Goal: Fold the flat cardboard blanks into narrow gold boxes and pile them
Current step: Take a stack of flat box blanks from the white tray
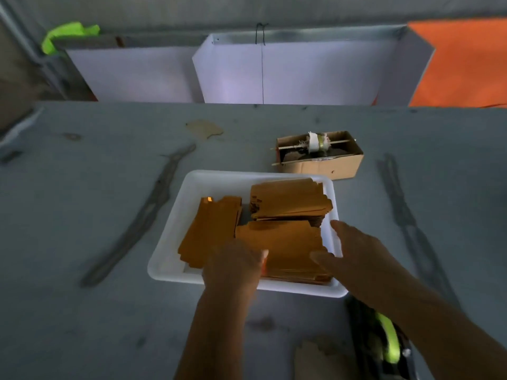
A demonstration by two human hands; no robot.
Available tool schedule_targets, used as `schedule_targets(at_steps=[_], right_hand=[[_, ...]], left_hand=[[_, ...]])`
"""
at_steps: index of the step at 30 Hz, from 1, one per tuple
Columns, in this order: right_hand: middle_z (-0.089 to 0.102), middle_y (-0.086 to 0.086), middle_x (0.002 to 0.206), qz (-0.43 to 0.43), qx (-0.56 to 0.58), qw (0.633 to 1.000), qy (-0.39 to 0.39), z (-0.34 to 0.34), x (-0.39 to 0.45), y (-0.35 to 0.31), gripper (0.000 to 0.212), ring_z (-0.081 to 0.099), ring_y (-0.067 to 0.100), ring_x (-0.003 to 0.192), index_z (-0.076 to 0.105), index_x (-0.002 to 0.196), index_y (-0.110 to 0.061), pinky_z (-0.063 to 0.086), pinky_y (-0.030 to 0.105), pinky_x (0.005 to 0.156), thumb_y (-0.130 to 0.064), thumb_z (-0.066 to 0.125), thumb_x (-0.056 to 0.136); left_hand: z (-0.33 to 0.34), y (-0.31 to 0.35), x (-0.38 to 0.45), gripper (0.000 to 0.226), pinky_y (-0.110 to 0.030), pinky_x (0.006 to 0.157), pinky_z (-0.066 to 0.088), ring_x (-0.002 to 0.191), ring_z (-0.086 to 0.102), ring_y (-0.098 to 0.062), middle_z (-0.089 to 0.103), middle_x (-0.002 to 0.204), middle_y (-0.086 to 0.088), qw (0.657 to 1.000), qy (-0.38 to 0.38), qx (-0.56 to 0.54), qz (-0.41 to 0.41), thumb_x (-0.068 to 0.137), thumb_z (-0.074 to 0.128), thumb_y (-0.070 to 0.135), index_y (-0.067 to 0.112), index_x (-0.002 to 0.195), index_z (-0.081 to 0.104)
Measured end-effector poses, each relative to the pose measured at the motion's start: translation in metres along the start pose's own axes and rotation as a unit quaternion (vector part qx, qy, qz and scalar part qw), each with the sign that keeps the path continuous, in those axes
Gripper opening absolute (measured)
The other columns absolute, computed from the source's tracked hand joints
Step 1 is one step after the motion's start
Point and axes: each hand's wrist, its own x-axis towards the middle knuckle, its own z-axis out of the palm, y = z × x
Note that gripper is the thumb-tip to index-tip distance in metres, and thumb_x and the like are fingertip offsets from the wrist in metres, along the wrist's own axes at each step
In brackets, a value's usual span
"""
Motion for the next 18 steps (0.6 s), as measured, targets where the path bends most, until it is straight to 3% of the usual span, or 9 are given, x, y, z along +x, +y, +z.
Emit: schedule_targets(at_steps=[2,3,4,5,7,8,12,16,18], right_hand=[[0.051,-0.006,0.102,-0.005,-0.060,0.998,-0.001,0.010,0.018,-0.004,0.046,0.043,0.007,0.085,0.041,0.128,-0.018,0.036,0.020,0.076,-0.041,0.056,0.091],[0.049,-0.008,0.095,-0.009,-0.095,0.995,0.008,0.014,0.025,-0.004,0.046,0.047,0.010,0.087,0.043,0.124,-0.017,0.040,0.024,0.080,-0.044,0.057,0.090],[0.052,-0.006,0.099,-0.029,-0.159,0.987,0.026,0.017,0.032,-0.002,0.049,0.050,0.015,0.098,0.044,0.123,-0.017,0.041,0.032,0.091,-0.049,0.056,0.088],[0.054,-0.003,0.114,-0.049,-0.249,0.967,0.035,0.018,0.037,0.000,0.055,0.045,0.021,0.116,0.044,0.124,-0.018,0.032,0.044,0.106,-0.056,0.053,0.086],[0.045,0.001,0.138,-0.081,-0.342,0.935,0.040,0.016,0.042,0.001,0.067,0.026,0.025,0.137,0.042,0.129,-0.020,0.007,0.056,0.113,-0.068,0.048,0.082],[0.043,0.001,0.140,-0.091,-0.338,0.936,0.032,0.017,0.047,0.002,0.068,0.025,0.024,0.138,0.040,0.129,-0.021,0.003,0.056,0.114,-0.069,0.047,0.081],[0.049,-0.010,0.129,-0.142,-0.292,0.946,-0.009,0.019,0.053,0.003,0.054,0.041,0.015,0.126,0.041,0.121,-0.033,0.006,0.054,0.115,-0.068,0.050,0.080],[0.040,-0.014,0.110,-0.215,-0.305,0.928,0.022,0.020,0.065,0.010,0.054,0.048,0.008,0.096,0.040,0.116,-0.041,0.031,0.044,0.105,-0.073,0.051,0.074],[0.048,-0.011,0.107,-0.239,-0.315,0.919,0.006,0.018,0.075,0.012,0.040,0.050,0.013,0.092,0.047,0.113,-0.034,0.040,0.045,0.096,-0.058,0.056,0.082]], left_hand=[[-0.013,-0.001,0.019,0.036,-0.023,0.062,0.044,0.066,0.056,-0.010,0.057,0.075,0.001,0.990,-0.102,-0.094,-0.033,0.090,0.054,0.053,0.018,0.080,0.054],[-0.016,-0.004,0.026,0.039,-0.029,0.074,0.052,0.077,0.063,-0.016,0.064,0.085,-0.003,0.981,-0.140,-0.123,-0.045,0.084,0.060,0.056,0.017,0.088,0.057],[-0.019,-0.008,0.029,0.048,-0.037,0.086,0.053,0.087,0.066,-0.022,0.066,0.096,-0.007,0.973,-0.169,-0.147,-0.052,0.077,0.066,0.059,0.015,0.096,0.059],[-0.022,-0.010,0.031,0.058,-0.041,0.093,0.051,0.094,0.066,-0.025,0.067,0.104,-0.010,0.967,-0.186,-0.163,-0.059,0.070,0.071,0.059,0.013,0.103,0.059],[-0.019,-0.012,0.034,0.073,-0.042,0.098,0.049,0.100,0.064,-0.027,0.066,0.111,-0.010,0.959,-0.205,-0.185,-0.067,0.058,0.077,0.058,0.013,0.111,0.058],[-0.016,-0.012,0.036,0.077,-0.042,0.098,0.048,0.102,0.063,-0.026,0.065,0.112,-0.009,0.957,-0.212,-0.191,-0.061,0.052,0.078,0.058,0.013,0.112,0.059],[-0.011,-0.012,0.046,0.082,-0.043,0.099,0.048,0.105,0.062,-0.030,0.065,0.113,-0.011,0.952,-0.222,-0.202,-0.055,0.046,0.077,0.054,0.009,0.112,0.061],[-0.005,-0.018,0.052,0.076,-0.045,0.095,0.050,0.107,0.062,-0.029,0.065,0.115,-0.010,0.939,-0.213,-0.268,-0.028,0.050,0.077,0.048,0.012,0.115,0.061],[-0.001,-0.019,0.060,0.073,-0.042,0.085,0.055,0.104,0.064,-0.027,0.067,0.113,-0.008,0.929,-0.207,-0.307,-0.026,0.052,0.079,0.046,0.012,0.114,0.062]])
